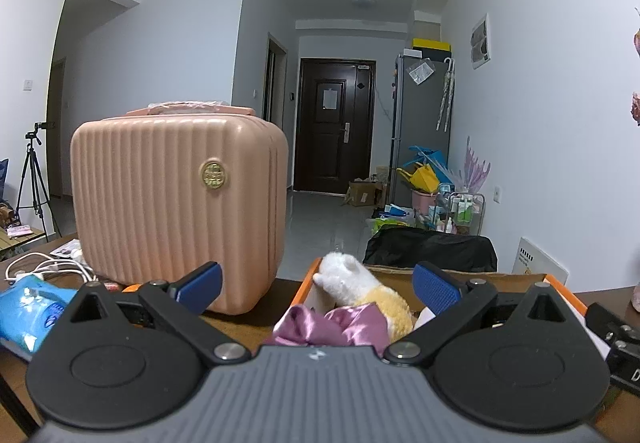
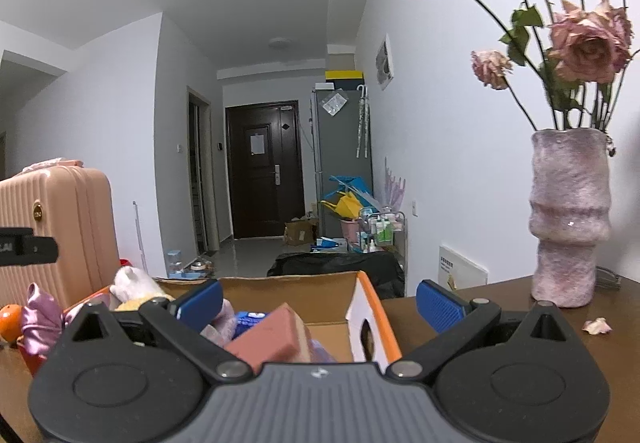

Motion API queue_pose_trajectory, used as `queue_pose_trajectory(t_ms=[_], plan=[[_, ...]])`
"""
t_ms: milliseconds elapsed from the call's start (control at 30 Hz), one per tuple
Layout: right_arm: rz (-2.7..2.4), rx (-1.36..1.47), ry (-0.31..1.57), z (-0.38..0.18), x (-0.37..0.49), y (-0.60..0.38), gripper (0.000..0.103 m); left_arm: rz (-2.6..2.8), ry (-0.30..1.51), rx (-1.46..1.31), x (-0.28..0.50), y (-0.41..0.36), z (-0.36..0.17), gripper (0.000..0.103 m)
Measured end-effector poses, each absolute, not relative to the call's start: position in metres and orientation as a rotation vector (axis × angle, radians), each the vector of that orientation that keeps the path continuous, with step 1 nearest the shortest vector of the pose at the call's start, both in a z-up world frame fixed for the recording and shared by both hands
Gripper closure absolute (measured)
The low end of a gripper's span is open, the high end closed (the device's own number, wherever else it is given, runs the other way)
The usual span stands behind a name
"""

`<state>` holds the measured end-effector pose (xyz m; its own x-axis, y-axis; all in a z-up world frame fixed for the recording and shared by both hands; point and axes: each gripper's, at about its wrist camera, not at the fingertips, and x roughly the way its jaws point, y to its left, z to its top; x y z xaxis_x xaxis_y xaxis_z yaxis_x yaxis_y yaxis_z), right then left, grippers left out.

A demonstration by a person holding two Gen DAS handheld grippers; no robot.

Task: Organize soft objects
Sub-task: 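Open both grippers to drop the sock and plastic bag into the box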

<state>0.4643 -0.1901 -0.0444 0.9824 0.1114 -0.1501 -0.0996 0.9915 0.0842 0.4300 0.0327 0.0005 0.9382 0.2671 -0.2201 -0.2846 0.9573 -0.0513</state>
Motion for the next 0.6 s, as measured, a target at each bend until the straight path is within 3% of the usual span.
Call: queue_pose_trajectory(t_ms=[600], plan=[[0.085, 0.054, 0.183, -0.047, 0.371, -0.218, 0.000, 0.283, 0.219, -0.049, 0.341, 0.043, -0.005, 0.000]])
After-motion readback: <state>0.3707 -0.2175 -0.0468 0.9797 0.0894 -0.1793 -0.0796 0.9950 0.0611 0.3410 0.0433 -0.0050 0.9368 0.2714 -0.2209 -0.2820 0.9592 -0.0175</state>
